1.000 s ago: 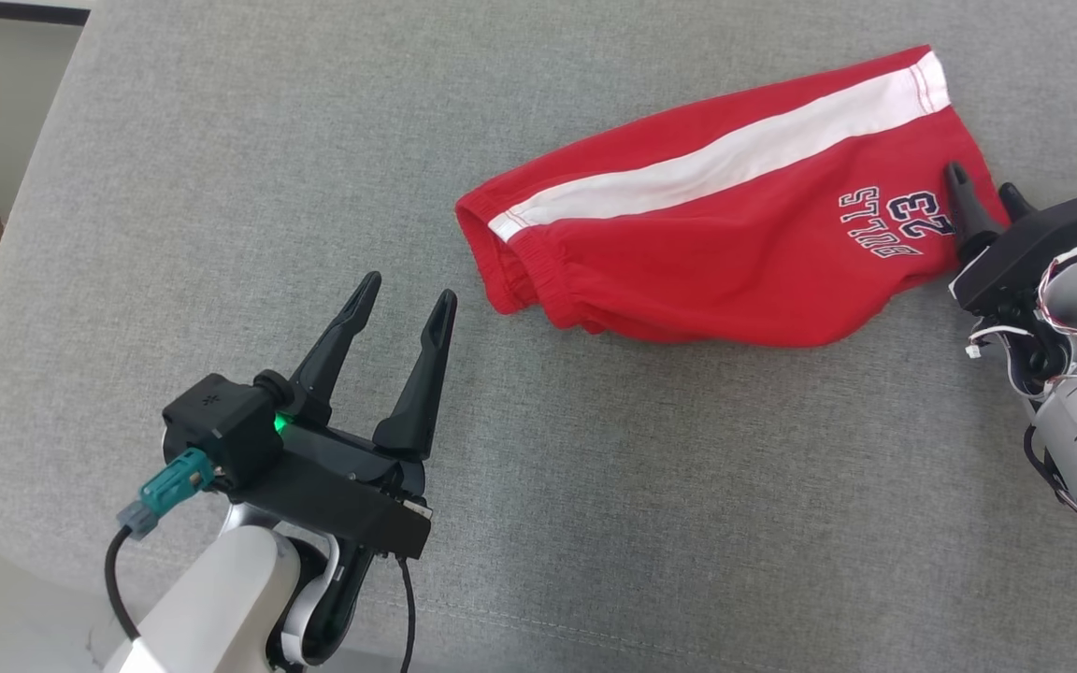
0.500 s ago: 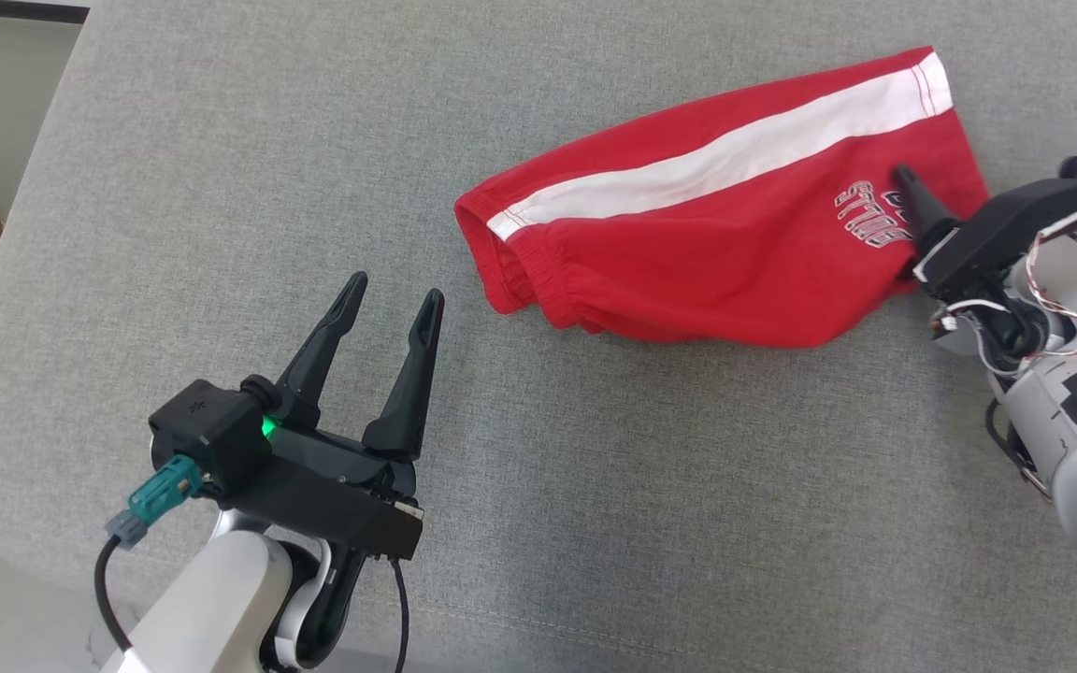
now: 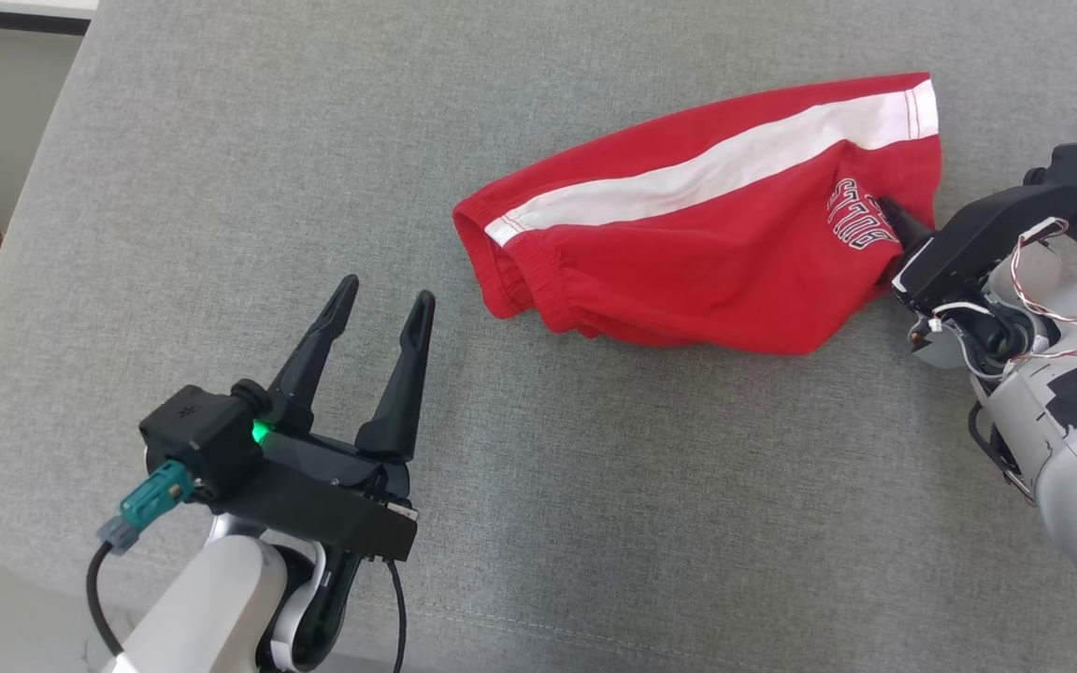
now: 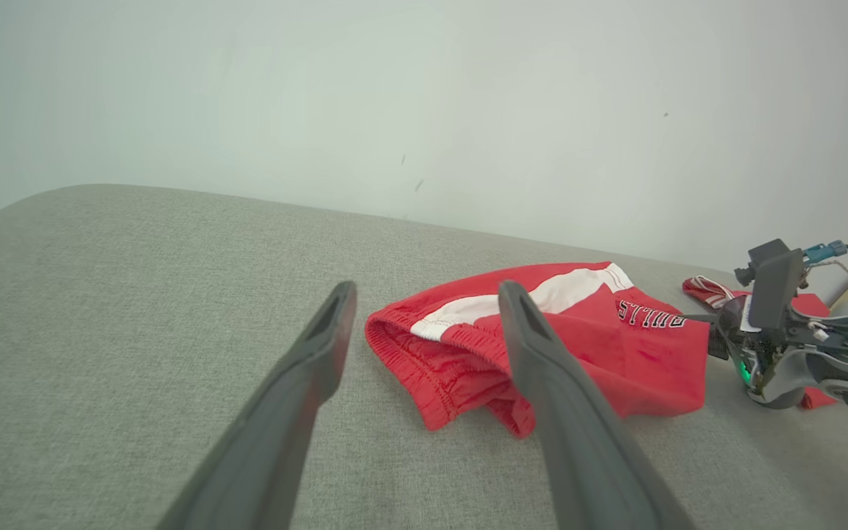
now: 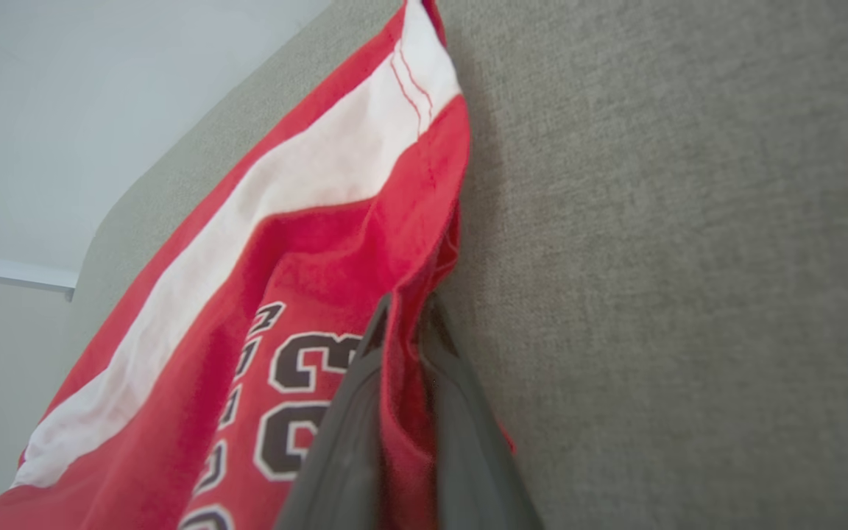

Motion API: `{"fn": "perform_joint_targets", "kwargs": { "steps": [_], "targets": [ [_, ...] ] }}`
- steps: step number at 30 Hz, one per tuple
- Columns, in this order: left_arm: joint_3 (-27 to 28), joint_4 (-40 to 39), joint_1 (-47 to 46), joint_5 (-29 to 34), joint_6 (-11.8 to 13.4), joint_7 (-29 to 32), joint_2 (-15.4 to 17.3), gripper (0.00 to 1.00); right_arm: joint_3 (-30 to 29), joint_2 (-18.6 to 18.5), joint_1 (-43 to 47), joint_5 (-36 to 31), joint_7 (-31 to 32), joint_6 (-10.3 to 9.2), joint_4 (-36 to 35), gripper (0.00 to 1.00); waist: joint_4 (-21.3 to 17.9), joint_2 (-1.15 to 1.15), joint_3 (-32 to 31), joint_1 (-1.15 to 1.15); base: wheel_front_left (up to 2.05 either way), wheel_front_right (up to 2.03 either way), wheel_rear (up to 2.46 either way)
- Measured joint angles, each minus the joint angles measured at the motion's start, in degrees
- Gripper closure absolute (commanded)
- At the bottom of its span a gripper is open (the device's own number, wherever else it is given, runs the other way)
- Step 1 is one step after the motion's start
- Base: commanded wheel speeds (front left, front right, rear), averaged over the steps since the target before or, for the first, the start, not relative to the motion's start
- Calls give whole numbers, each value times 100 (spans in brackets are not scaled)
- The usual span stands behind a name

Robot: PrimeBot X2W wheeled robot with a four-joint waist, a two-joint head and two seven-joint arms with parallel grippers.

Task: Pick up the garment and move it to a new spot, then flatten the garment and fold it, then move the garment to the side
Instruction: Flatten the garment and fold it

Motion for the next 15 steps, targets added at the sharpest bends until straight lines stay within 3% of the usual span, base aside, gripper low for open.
{"fn": "perform_joint_targets", "kwargs": {
  "steps": [9, 15],
  "targets": [
    [112, 7, 134, 44, -2, 0, -11, 0, -102, 36, 178, 112, -383, -1, -274, 100, -149, 0, -182, 0, 0, 0, 0],
    [180, 9, 305, 52, -2, -1, -15, 0, -77, -248, 183, 40, -725, -1, -446, 100, -286, 0, -353, 0, 0, 0, 0]
  ]
}}
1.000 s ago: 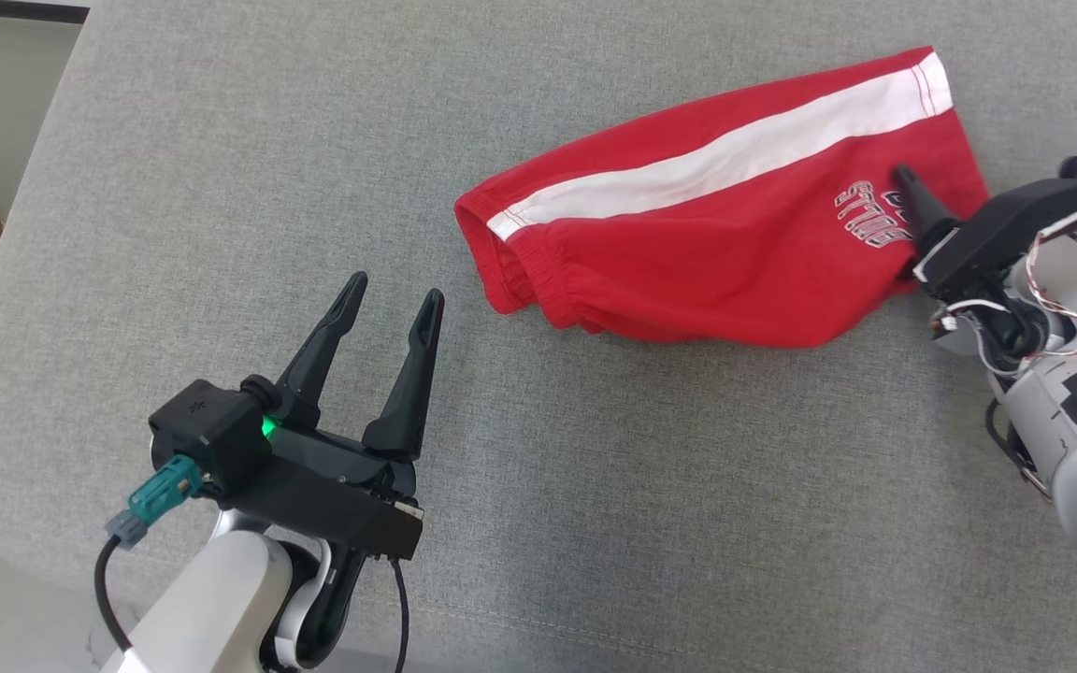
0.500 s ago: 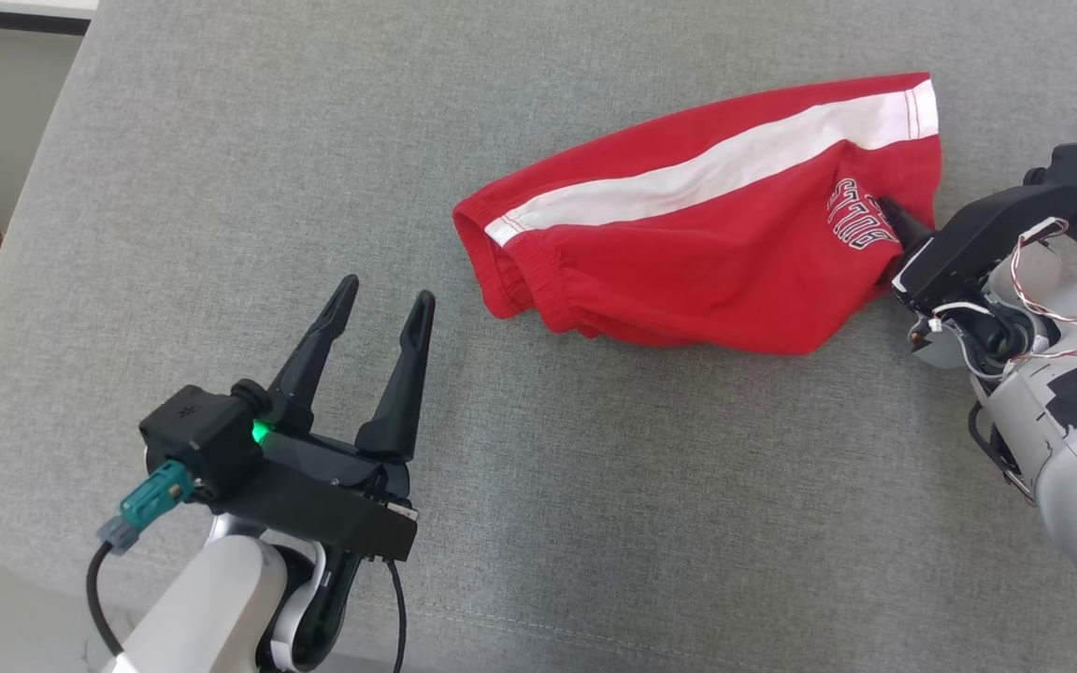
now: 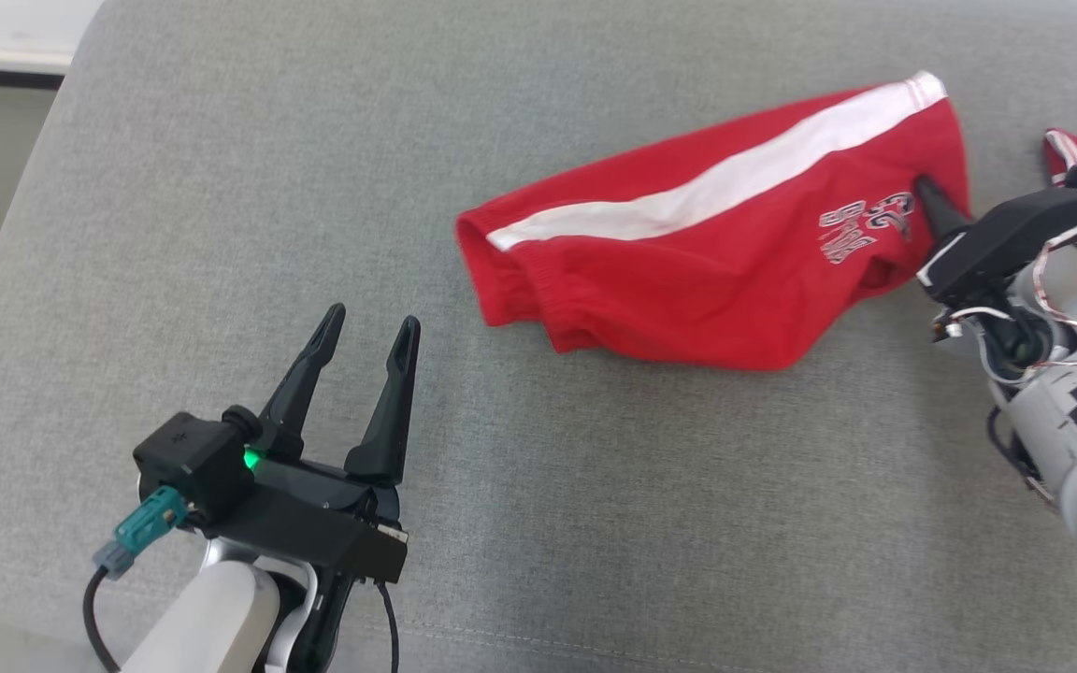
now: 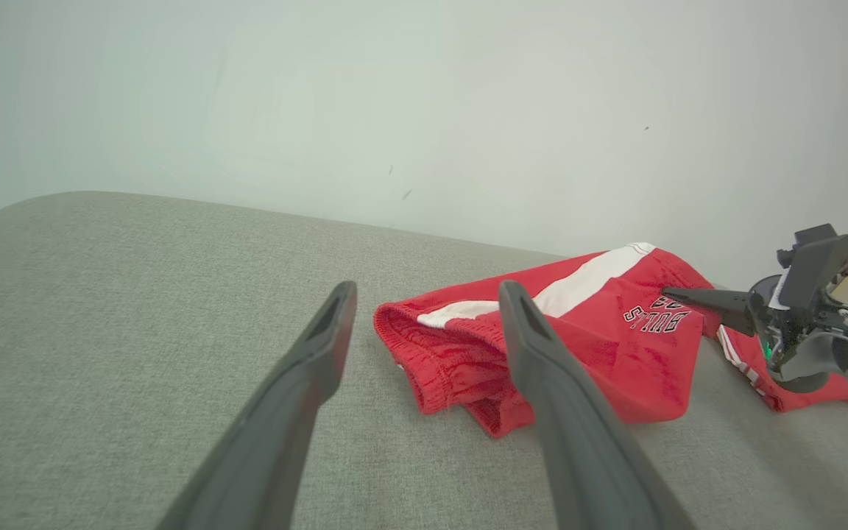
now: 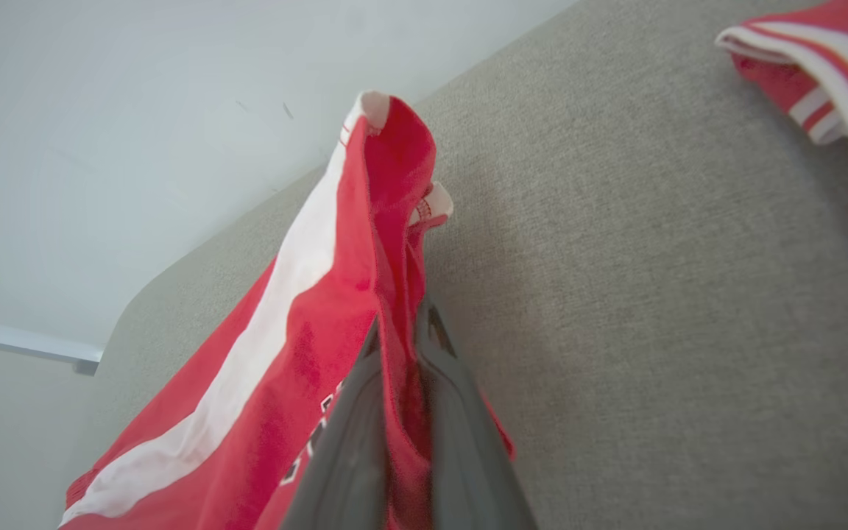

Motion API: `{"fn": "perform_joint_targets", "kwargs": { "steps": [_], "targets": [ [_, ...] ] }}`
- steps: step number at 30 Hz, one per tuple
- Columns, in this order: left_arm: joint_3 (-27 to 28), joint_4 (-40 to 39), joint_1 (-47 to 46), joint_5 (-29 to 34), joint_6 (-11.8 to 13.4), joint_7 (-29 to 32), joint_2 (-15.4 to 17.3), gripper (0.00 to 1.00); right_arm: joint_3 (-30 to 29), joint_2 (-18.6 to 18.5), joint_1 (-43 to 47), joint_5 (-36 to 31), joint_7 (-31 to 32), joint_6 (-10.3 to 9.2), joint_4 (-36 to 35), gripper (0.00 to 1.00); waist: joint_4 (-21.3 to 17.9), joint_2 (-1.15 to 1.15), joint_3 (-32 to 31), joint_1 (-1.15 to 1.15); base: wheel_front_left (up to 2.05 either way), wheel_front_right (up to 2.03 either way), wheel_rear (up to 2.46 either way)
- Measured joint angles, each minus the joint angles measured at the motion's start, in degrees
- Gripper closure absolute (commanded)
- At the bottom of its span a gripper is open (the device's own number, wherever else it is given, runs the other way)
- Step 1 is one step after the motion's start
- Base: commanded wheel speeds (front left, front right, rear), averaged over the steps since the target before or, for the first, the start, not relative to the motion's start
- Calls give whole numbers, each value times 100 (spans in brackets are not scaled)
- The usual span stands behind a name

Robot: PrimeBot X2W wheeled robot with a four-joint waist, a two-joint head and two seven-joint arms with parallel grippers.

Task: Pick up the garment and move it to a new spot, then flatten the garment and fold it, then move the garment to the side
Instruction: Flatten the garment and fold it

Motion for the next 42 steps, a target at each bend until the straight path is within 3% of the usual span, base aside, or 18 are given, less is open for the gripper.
{"fn": "perform_joint_targets", "kwargs": {
  "steps": [14, 28, 42],
  "targets": [
    [-4, 3, 198, 100, -53, 0, -80, 0, 37, -676, 352, -129, -671, 0, -308, 100, -197, 0, -434, 0, 0, 0, 0],
    [-67, 90, 289, 98, -105, 0, -260, 0, 1012, -105, 602, -817, -953, 0, -1335, 100, -5, 0, -649, -1, 0, 0, 0],
    [-51, 146, 347, 97, -110, 0, -396, 0, 1794, 138, 537, -1302, -571, 0, -1243, 100, 277, 0, -731, 0, 0, 0, 0]
  ]
}}
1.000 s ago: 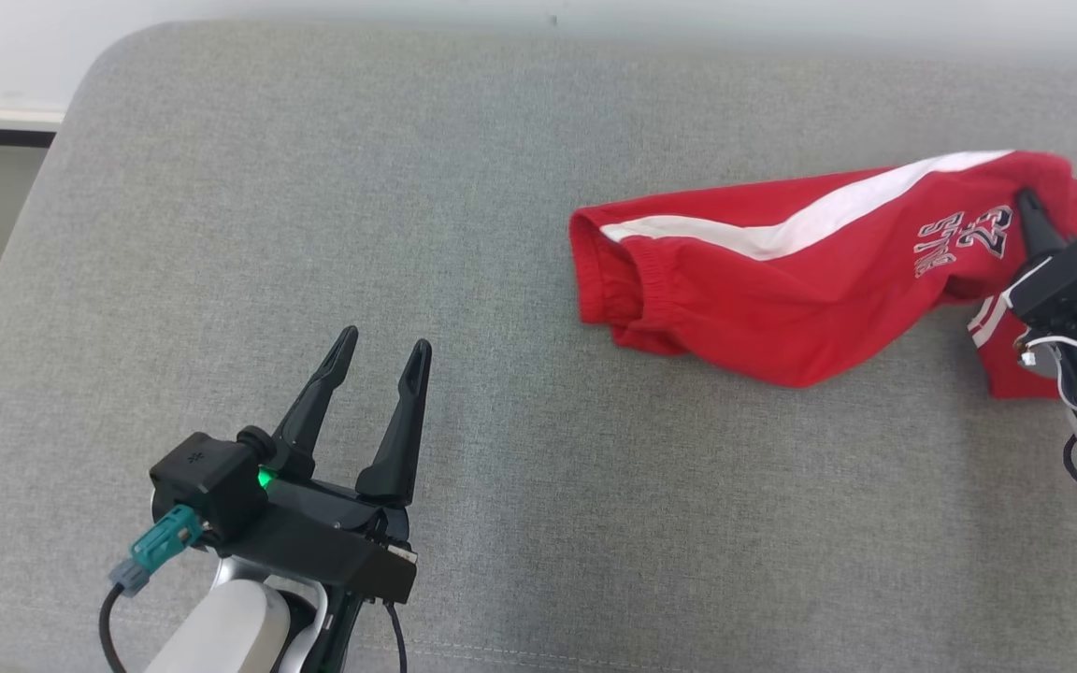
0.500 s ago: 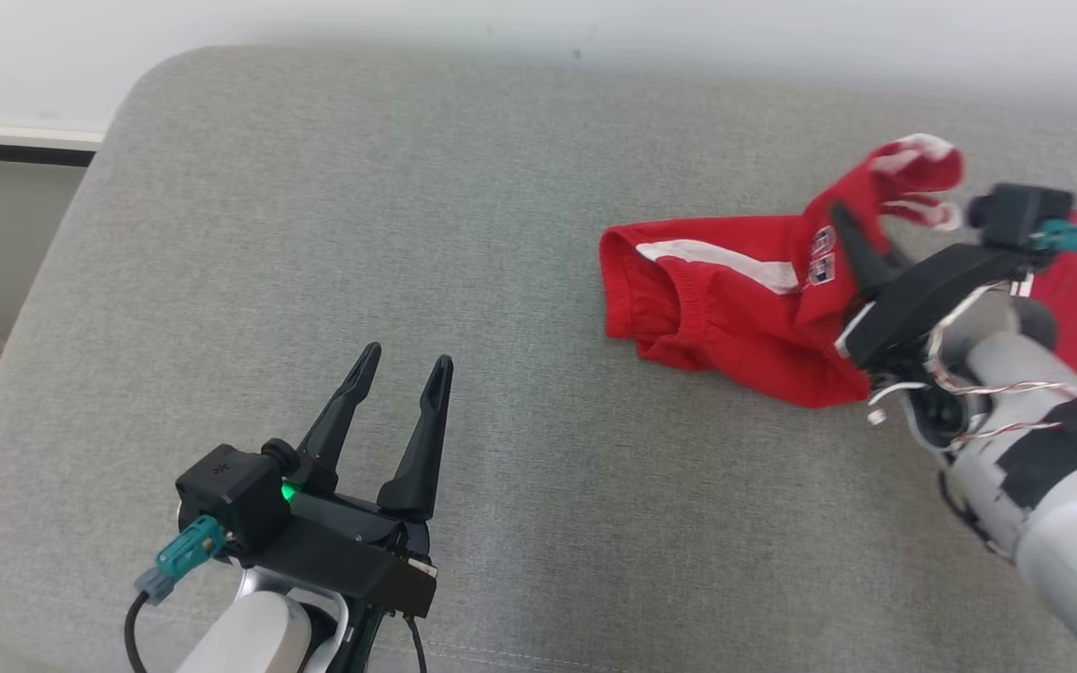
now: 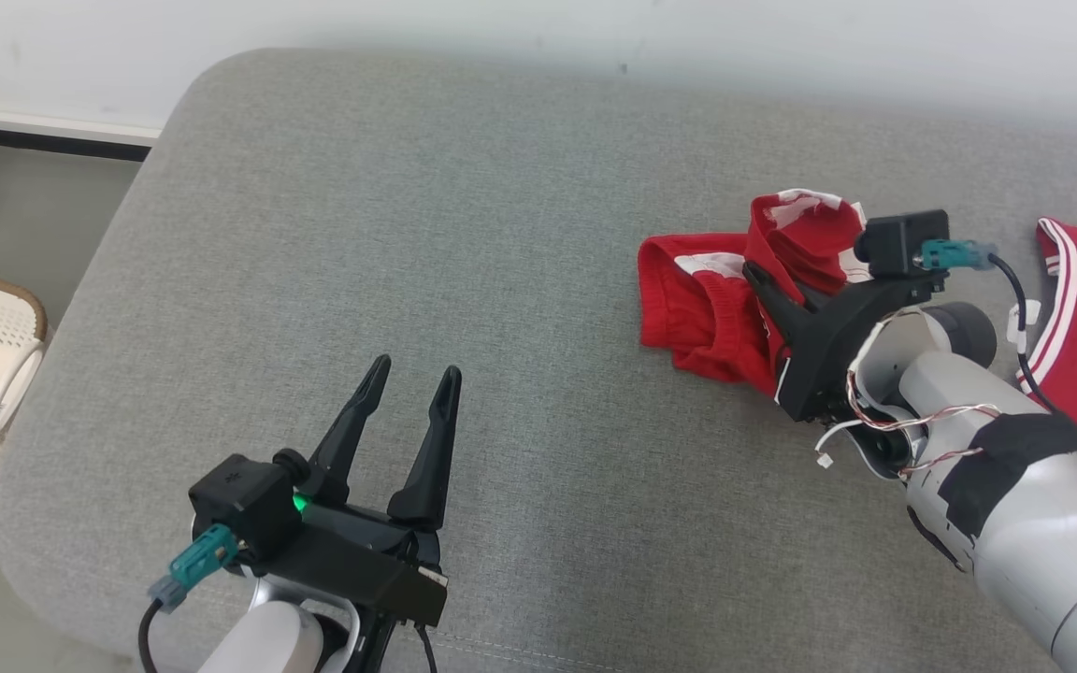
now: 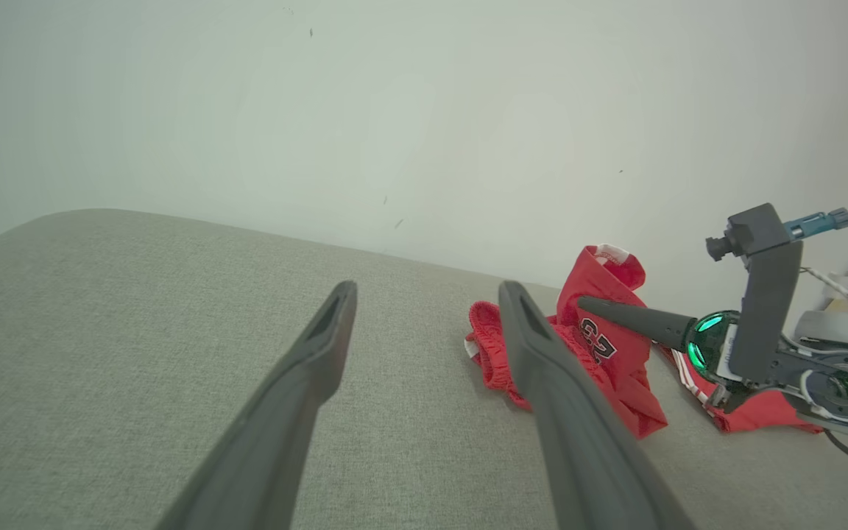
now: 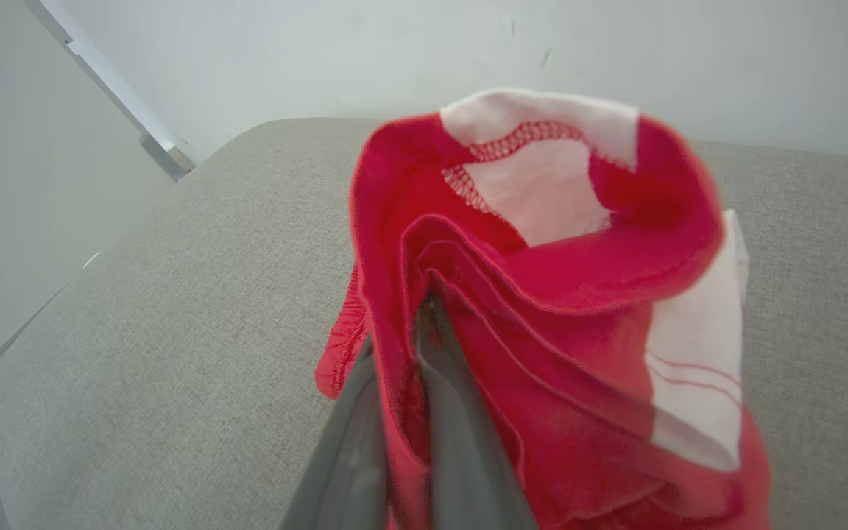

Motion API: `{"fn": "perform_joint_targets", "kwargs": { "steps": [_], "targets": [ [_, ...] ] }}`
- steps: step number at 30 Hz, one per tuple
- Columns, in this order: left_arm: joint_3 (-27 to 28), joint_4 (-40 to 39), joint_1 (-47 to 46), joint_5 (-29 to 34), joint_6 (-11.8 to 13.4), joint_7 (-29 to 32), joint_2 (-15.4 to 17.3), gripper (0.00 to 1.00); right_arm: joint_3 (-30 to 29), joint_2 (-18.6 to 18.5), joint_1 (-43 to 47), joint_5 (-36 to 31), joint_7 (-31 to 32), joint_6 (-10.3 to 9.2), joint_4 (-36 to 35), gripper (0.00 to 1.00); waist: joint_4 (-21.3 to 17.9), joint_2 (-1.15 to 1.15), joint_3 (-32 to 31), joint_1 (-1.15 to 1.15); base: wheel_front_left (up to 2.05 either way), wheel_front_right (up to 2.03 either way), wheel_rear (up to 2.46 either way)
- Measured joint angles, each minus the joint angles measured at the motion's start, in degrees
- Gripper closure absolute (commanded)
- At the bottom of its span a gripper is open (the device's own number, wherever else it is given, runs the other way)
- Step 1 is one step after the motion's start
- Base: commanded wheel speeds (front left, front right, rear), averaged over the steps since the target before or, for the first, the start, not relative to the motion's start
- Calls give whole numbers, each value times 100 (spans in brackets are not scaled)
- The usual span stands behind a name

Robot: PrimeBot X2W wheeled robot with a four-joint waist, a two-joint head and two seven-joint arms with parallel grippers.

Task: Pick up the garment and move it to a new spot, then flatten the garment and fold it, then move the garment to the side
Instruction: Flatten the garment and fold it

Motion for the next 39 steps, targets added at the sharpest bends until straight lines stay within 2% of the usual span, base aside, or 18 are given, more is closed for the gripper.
{"fn": "perform_joint_targets", "kwargs": {
  "steps": [9, 12, 14, 15, 16, 23, 32, 39],
  "targets": [
    [64, 51, 77, -5, -42, 0, -69, 0, 385, 99, -256, -171, 439, 0, 68, 100, 92, 0, -43, 0, 0, 0, 0],
    [69, 57, 81, -5, -43, 0, -99, 0, 432, 176, -296, -170, 553, 0, 169, 82, 109, 0, -40, 0, 0, 0, 0],
    [73, 59, 81, -5, -45, 0, -123, 0, 449, 207, -321, -169, 595, 0, 257, 50, 124, 0, -36, 0, 0, 0, 0],
    [75, 62, 81, -5, -47, 0, -127, 0, 450, 216, -327, -164, 617, 0, 297, 2, 133, 0, -33, 1, 0, 0, 0],
    [79, 67, 81, -5, -48, 0, -127, 0, 450, 223, -330, -163, 637, 0, 328, 0, 143, 0, -30, 0, 0, 0, 0],
    [209, 111, 124, -5, -48, 0, -120, 0, 483, 346, -329, -103, 613, 0, 371, 0, 162, 0, -57, 1, 0, 0, 0],
    [325, 68, 266, 3, -46, 0, -45, 0, 503, 366, -275, -46, 196, 0, 56, 0, -56, 0, -169, 0, 0, 0, 0],
    [425, 7, 437, 51, -42, 0, 26, 0, 271, 48, 181, 214, -471, 0, -345, 0, -338, 0, -286, 0, 0, 0, 0]
  ]
}}
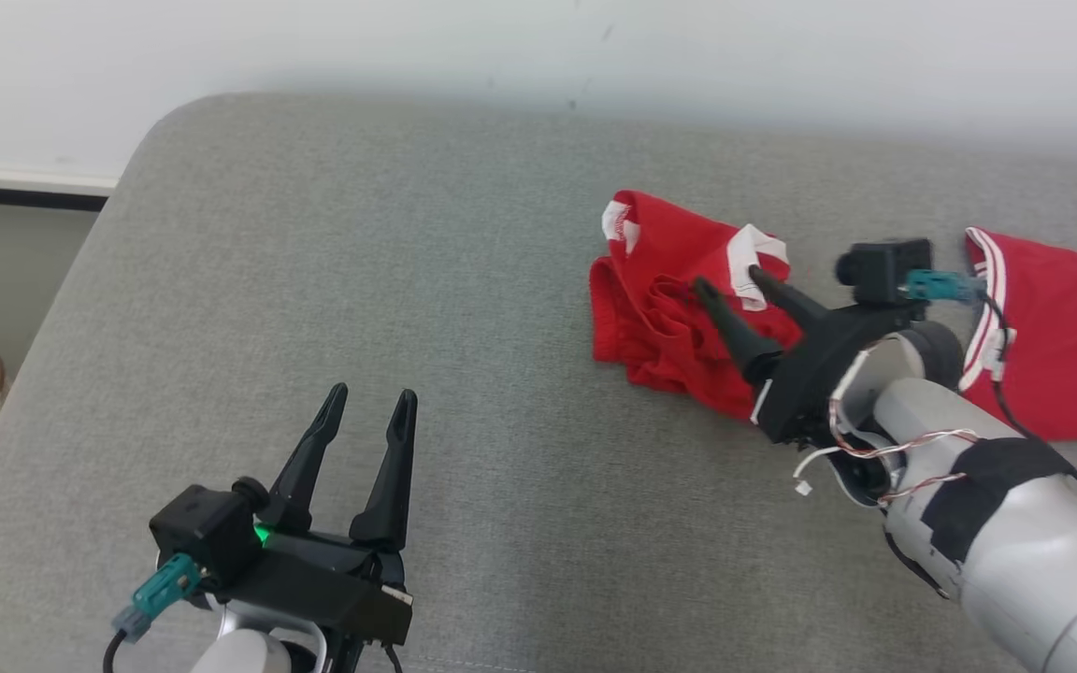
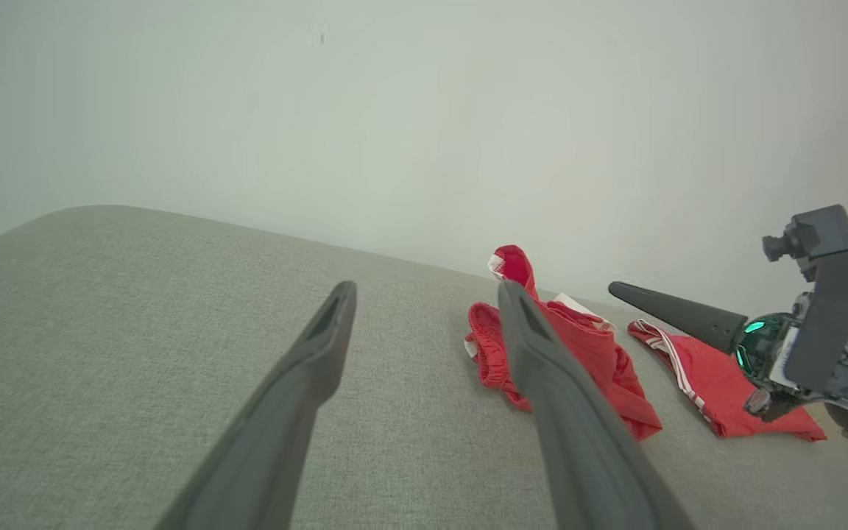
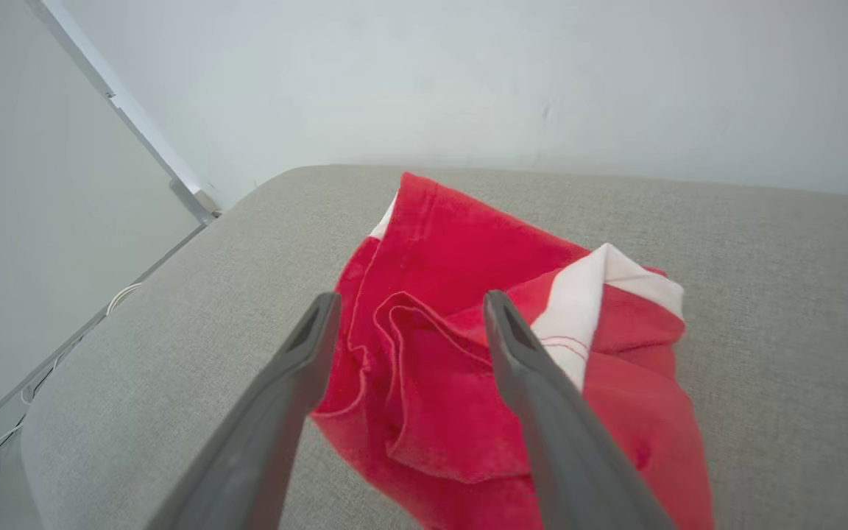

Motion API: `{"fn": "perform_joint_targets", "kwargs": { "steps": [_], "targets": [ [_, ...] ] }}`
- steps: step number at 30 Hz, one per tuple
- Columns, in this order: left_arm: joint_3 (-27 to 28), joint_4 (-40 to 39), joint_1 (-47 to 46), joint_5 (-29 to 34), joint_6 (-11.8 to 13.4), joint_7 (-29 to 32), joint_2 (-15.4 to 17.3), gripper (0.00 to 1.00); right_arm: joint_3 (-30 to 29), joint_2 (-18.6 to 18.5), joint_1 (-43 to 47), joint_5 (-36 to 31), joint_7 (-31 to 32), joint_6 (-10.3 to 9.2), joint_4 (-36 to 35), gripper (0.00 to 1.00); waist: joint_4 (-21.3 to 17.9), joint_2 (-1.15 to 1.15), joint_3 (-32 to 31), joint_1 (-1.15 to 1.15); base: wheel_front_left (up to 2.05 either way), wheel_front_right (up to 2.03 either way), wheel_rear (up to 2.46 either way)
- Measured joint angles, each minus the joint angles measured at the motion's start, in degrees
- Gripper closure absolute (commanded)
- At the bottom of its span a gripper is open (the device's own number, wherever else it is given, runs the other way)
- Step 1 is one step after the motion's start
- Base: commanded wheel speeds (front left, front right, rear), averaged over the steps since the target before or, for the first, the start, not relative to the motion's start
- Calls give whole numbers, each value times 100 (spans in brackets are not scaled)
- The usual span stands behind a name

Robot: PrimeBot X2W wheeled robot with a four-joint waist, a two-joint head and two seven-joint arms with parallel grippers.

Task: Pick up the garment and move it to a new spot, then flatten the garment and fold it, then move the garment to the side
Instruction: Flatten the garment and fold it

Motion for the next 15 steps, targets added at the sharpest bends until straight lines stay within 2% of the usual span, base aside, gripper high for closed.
{"fn": "perform_joint_targets", "kwargs": {
  "steps": [8, 15],
  "targets": [
    [-23, -256, 108, 74, -2, 0, 4, 0, -452, -393, 433, 344, -467, 0, 0, 0, -265, 0, -69, 0, 0, 0, 0],
    [-157, -413, 99, 125, -57, 0, 5, 0, -847, -428, 530, 735, -514, 0, 282, 0, -274, 0, 92, 0, 0, 0, 0]
  ]
}}
